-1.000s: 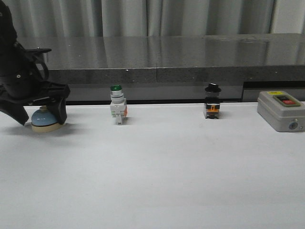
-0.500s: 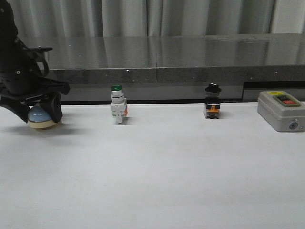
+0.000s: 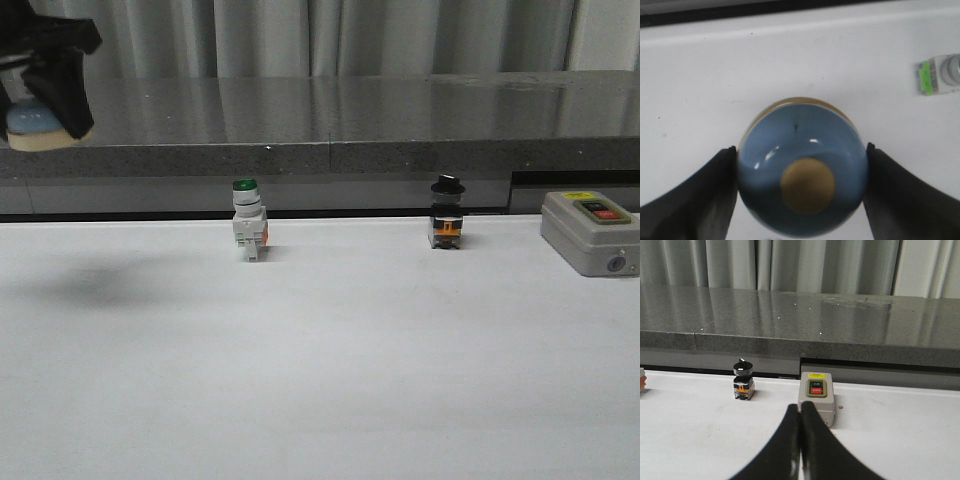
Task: Place and press bell with both arms
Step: 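Lift the bell with the left gripper and carry it toward the table center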
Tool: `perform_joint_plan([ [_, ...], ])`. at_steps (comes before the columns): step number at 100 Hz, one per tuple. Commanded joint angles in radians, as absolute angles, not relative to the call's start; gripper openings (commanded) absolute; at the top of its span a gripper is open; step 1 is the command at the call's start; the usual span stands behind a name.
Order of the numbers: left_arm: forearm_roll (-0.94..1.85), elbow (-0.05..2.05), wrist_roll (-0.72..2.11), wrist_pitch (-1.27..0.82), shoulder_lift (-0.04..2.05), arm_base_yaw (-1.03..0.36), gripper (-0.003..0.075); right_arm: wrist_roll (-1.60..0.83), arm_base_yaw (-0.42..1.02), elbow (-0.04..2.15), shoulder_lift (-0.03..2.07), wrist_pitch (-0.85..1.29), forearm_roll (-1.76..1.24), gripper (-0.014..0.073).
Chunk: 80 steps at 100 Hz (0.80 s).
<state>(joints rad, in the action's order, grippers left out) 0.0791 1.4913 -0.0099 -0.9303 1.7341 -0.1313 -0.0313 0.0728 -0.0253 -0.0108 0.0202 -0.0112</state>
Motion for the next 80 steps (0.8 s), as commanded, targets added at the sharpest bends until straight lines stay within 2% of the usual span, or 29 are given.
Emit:
perform_joint_plan([
  [1, 0.086, 1.523, -0.008, -0.947, 1.629, -0.138, 0.0081, -0.031, 0.065, -0.012, -0.029, -0.061, 0.0, -0.006],
  [17, 0.086, 1.523, -0.008, -0.995, 1.562, -0.198, 0.0081, -0.031, 0.065, -0.012, -0.029, -0.061, 0.0, -0.006],
  [42, 0.086, 1.523, -0.008, -0.989, 1.558, -0.391, 0.0081, -0.031, 0.065, -0.012, -0.029, -0.061, 0.0, -0.006],
  [80, 0.086, 1.523, -0.008, -0.843, 1.717, -0.632, 0.0081, -0.031, 0.065, -0.012, -0.029, -0.061, 0.0, -0.006],
])
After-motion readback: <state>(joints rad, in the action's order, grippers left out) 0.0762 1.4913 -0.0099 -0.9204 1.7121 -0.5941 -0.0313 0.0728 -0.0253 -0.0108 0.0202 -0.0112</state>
